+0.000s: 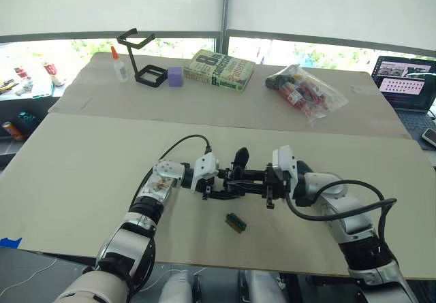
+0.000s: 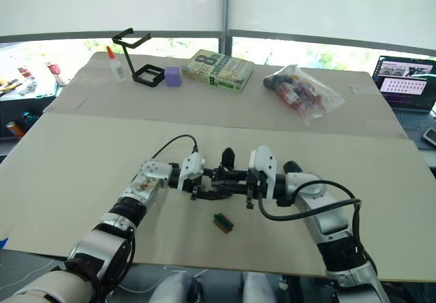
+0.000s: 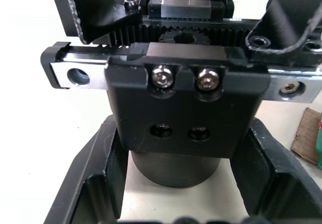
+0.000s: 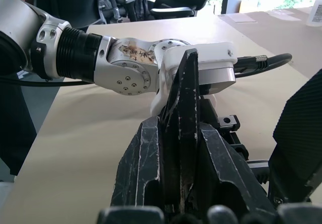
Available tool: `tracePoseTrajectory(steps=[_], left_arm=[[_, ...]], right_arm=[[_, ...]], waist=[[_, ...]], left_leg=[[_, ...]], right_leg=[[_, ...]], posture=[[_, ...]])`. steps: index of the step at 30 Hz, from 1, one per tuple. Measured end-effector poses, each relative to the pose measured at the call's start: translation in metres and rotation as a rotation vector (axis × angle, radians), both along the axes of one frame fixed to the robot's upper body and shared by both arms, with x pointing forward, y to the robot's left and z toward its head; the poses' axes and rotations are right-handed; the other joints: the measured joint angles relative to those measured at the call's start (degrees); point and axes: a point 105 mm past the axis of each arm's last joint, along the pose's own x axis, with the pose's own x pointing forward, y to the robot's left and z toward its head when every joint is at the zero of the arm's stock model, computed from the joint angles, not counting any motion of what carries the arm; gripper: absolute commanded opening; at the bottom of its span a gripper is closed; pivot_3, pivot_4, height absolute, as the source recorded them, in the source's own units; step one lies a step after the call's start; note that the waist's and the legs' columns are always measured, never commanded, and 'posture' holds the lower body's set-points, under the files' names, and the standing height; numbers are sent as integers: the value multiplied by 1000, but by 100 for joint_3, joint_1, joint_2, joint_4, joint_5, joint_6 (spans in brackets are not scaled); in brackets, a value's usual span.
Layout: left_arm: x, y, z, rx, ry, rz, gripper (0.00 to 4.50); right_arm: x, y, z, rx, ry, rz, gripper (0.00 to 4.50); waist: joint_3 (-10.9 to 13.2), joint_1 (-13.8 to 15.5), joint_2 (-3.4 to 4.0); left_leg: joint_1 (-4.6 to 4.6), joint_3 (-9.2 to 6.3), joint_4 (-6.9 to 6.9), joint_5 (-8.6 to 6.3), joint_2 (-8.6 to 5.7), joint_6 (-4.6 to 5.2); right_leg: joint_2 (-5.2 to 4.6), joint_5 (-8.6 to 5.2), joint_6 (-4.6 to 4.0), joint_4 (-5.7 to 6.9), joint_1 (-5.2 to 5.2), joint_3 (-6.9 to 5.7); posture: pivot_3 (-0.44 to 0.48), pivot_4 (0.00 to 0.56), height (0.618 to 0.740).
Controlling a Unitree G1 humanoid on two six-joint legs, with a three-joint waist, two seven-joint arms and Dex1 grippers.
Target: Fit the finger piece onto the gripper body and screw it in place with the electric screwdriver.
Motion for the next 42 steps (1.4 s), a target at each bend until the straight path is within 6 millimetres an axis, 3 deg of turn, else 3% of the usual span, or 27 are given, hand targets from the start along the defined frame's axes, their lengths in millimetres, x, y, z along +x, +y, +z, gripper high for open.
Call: tracePoseTrajectory(steps=[15, 26, 42], left_arm=[[1, 1, -2, 2, 9, 16, 2311], [2, 2, -4, 3, 21, 39, 2311], [3, 5, -5, 8, 29, 58, 2311]], right_arm=[[5, 1, -3, -40, 27, -8, 392], [6, 0, -7, -68, -46, 24, 392], [15, 3, -5, -70, 83, 41, 392]], waist=[[-4, -35, 4], [-7, -40, 9], [-17, -63, 23]], left_leg=[[32, 2, 0, -25, -6, 43], [60, 2, 0, -30, -5, 50], [72, 1, -1, -29, 0, 47]], right_leg=[[-26, 1, 1, 10, 24, -7], [-32, 1, 0, 11, 46, -7], [-40, 5, -7, 18, 47, -6]], posture=[[0, 150, 740], [0, 150, 740], [0, 150, 740]])
